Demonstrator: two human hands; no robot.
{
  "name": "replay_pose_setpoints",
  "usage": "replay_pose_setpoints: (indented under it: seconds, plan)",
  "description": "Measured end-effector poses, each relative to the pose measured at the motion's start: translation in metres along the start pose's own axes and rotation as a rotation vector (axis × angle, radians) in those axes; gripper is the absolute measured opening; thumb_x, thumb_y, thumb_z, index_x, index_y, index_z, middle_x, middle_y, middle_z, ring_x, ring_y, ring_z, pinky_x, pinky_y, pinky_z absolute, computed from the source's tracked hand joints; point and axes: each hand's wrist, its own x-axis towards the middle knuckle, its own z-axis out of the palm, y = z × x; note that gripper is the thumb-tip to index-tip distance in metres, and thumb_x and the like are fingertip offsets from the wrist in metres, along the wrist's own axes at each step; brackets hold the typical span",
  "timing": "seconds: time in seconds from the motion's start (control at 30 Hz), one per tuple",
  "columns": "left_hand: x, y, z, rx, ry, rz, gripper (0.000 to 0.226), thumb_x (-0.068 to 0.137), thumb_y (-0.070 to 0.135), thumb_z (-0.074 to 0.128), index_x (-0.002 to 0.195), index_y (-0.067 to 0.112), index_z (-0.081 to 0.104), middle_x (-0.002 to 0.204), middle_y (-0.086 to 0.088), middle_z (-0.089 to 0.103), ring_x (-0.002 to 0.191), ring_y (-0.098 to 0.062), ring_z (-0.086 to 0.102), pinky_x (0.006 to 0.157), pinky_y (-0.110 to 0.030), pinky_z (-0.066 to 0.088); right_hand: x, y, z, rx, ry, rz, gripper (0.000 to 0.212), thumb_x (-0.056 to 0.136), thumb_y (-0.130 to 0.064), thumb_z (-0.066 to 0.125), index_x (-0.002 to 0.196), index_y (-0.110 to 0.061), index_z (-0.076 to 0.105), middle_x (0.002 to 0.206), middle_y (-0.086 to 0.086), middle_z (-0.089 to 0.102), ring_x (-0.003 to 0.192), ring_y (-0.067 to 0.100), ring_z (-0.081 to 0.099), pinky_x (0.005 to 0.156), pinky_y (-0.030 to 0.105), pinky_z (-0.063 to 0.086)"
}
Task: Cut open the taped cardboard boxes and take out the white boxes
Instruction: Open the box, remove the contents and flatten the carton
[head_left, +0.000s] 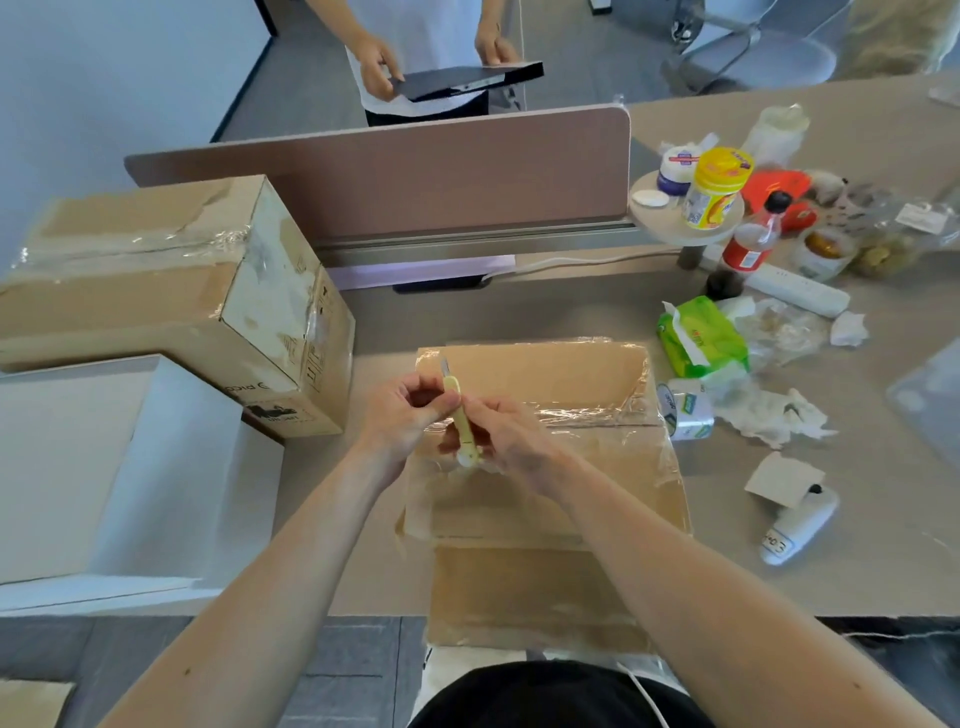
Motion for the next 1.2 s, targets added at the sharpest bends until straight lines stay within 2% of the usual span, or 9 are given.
replay_pose_setpoints:
  seconds: [0.17,0.23,0.27,0.37,0.5,0.7,0.87,1.0,1.2]
  plan:
    - [0.009,-0.013,-0.020,0.294,0.067,0.028,0.042,0.071,0.021,0.090,0.108,0.016,0.071,0.081,0.000,0.058,0.071,-0.006,0.057,0.067,-0.013,0.045,0.014,0.003,-0.010,-0.124,0.234,-0.066,0.017,0.096,-0.017,0.062,0.092,-0.003,0.070,0.059,-0.001,0.054,0.051,0.012,0.052,0.053,0.022,0.049]
    - [0.014,-0.030,-0.035,0.497,-0.017,0.035,0.063,0.066,0.044,0.088,0.123,0.029,0.065,0.115,0.000,0.059,0.105,-0.010,0.056,0.089,-0.013,0.044,0.020,0.005,-0.021,-0.363,0.296,-0.130,0.014,0.092,-0.017,0.068,0.091,-0.004,0.074,0.055,-0.004,0.056,0.046,0.008,0.049,0.050,0.022,0.043]
    - [0.016,-0.040,-0.040,0.612,-0.082,0.041,0.074,0.062,0.057,0.085,0.130,0.036,0.060,0.134,-0.001,0.051,0.122,-0.014,0.049,0.104,-0.022,0.039,0.023,0.006,-0.026,-0.501,0.302,-0.159,0.013,0.090,-0.019,0.070,0.089,-0.007,0.075,0.057,-0.004,0.058,0.047,0.007,0.050,0.052,0.024,0.042]
    - [0.017,-0.058,-0.047,0.676,-0.172,0.002,0.085,0.067,0.047,0.085,0.142,0.043,0.046,0.156,0.000,0.028,0.143,-0.016,0.028,0.114,-0.026,0.020,0.032,0.008,-0.029,-0.908,0.267,-0.236,0.011,0.086,-0.024,0.070,0.085,-0.015,0.077,0.075,-0.003,0.069,0.070,0.015,0.060,0.067,0.031,0.047]
    - [0.022,-0.058,-0.048,0.659,-0.208,-0.020,0.098,0.063,0.047,0.086,0.148,0.044,0.038,0.160,0.002,0.021,0.147,-0.015,0.021,0.116,-0.029,0.017,0.036,0.004,-0.018,-1.154,0.188,-0.276,0.016,0.086,-0.022,0.063,0.090,-0.015,0.077,0.090,0.003,0.074,0.087,0.024,0.065,0.079,0.037,0.050]
    - [0.024,-0.066,-0.050,0.606,-0.202,-0.006,0.111,0.045,0.078,0.081,0.144,0.053,0.037,0.154,0.001,0.033,0.143,-0.014,0.029,0.121,-0.035,0.021,0.043,-0.001,-0.007,-1.279,0.136,-0.300,0.015,0.085,-0.025,0.063,0.088,-0.024,0.077,0.093,-0.002,0.072,0.089,0.024,0.063,0.080,0.036,0.051]
    - [0.026,-0.067,-0.050,0.543,-0.215,0.013,0.105,0.055,0.054,0.085,0.149,0.041,0.039,0.147,0.003,0.041,0.136,-0.009,0.035,0.115,-0.027,0.025,0.045,0.004,-0.004,-1.309,0.157,-0.314,0.015,0.082,-0.022,0.059,0.072,-0.022,0.070,0.086,-0.002,0.068,0.081,0.027,0.061,0.071,0.037,0.051]
    - [0.028,-0.069,-0.051,0.545,-0.244,0.016,0.103,0.058,0.053,0.086,0.148,0.044,0.035,0.147,0.006,0.041,0.136,-0.007,0.034,0.115,-0.027,0.024,0.042,0.003,-0.002,-1.325,0.144,-0.367,0.018,0.086,-0.015,0.057,0.071,-0.016,0.068,0.087,-0.001,0.064,0.076,0.025,0.058,0.063,0.031,0.038]
    - [0.028,-0.070,-0.053,0.533,-0.265,0.004,0.106,0.055,0.065,0.086,0.146,0.051,0.032,0.150,0.009,0.041,0.139,-0.007,0.033,0.118,-0.032,0.024,0.038,-0.003,0.003,-1.393,0.106,-0.407,0.025,0.091,-0.011,0.053,0.070,-0.014,0.066,0.093,0.003,0.065,0.075,0.027,0.059,0.065,0.035,0.043]
